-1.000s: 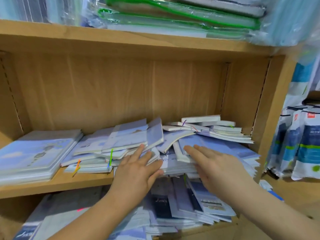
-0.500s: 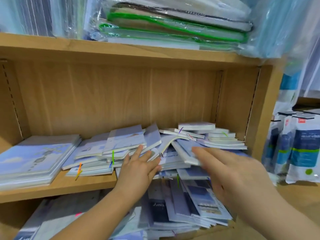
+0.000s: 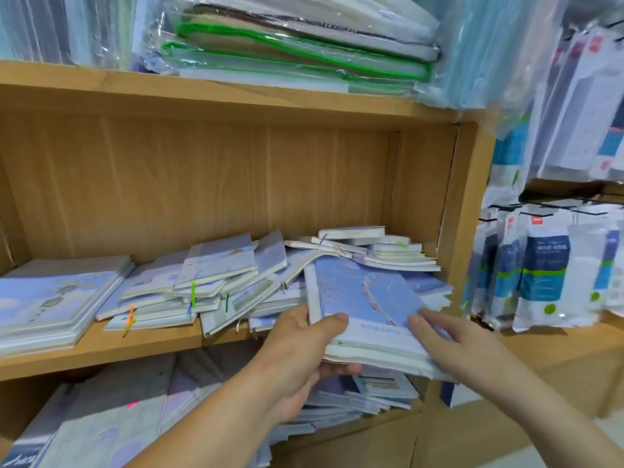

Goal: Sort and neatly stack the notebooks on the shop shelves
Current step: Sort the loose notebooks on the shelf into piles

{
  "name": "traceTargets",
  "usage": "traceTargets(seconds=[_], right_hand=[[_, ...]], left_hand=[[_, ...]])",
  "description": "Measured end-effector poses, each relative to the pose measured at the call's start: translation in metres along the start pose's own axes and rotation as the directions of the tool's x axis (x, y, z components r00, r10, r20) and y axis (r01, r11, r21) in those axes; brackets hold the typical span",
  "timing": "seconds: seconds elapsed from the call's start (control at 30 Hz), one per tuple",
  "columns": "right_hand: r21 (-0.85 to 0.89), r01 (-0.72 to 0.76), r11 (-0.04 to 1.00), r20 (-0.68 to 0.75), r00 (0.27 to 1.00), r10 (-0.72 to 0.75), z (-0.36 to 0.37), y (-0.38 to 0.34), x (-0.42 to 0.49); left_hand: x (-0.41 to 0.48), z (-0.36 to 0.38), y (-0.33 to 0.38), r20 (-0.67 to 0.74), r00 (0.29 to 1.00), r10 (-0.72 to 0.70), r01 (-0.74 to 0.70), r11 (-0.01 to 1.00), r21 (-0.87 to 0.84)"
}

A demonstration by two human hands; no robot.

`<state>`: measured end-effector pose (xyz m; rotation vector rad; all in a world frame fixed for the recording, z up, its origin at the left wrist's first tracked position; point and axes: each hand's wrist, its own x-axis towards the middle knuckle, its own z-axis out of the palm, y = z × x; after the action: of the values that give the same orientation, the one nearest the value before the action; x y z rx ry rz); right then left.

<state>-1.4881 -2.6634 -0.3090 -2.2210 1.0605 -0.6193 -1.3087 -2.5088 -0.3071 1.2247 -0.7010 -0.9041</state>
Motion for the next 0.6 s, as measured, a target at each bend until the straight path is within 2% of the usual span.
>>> traceTargets(seconds=[0.07,0.13,0.2,0.27,0.33,0.4,0.5,0.6], right_hand=[[0.313,-0.095,0.945,0.106,0.992,0.065,-0.008,0.002,-0.008],[0.476,-0.103,0.873,0.126,0.991,0.049,-0.015,0.005,-0.02],[0.59,-0.106,0.801,0.158,0.987,0.015,-0.011,0.011,-0.029],[0.645,-0.055,0.762,0.085,0.996,0.0,0.001,0.011,-0.043],[0.628,0.033,0.777,-0.035,0.999,-0.014,0.012,0.0,-0.054],[0.518,0.141,0.844,-0.109,0.989,-0.098,0.023,-0.018,-0.059],[0.343,0.215,0.914,-0.078,0.977,-0.201,0.048,-0.047,-0.059],[0.321,0.25,0.914,0.001,0.964,-0.264,0.083,-0.079,-0.062]], left_hand=[[-0.011,0.003,0.002,0.033,0.999,0.024,-0.022,0.999,-0.04],[-0.026,0.001,-0.001,0.09,0.993,0.082,-0.08,0.996,-0.025],[-0.045,-0.002,-0.008,0.164,0.964,0.208,-0.229,0.966,0.122],[-0.061,-0.004,-0.012,0.18,0.909,0.375,-0.415,0.847,0.332],[-0.072,-0.01,-0.008,0.153,0.862,0.483,-0.499,0.758,0.42],[-0.078,-0.022,-0.001,0.112,0.846,0.521,-0.506,0.718,0.478],[-0.087,-0.047,0.006,0.089,0.85,0.52,-0.484,0.704,0.52],[-0.104,-0.088,0.008,0.083,0.872,0.482,-0.438,0.692,0.574]])
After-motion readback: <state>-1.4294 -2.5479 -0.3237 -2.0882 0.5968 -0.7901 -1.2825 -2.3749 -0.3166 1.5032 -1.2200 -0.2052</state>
